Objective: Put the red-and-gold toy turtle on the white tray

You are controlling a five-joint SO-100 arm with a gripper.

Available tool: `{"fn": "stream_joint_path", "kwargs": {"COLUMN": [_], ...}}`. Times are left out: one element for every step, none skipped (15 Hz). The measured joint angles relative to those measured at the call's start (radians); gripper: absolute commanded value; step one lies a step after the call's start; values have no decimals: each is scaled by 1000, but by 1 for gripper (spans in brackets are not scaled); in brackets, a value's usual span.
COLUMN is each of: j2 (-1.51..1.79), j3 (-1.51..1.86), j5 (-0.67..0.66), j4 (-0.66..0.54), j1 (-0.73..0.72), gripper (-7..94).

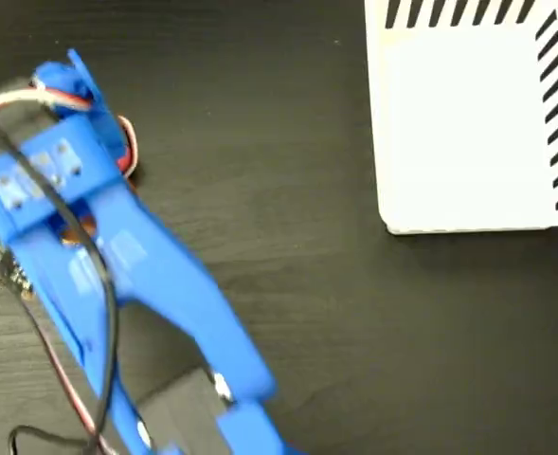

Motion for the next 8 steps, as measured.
{"fn": "stream_joint_path", "kwargs": {"j2": [-35,-55,-77,-92,-114,-137,-163,-181], "j3": [-23,-38,-54,-63,-74,-83,-92,-98], "j5": [0,0,0,0,0,0,0,0], "j4": [2,9,11,11,11,11,11,11], "j1": [3,2,3,11,20,20,15,14], "gripper": [62,62,71,71,71,71,71,71]}}
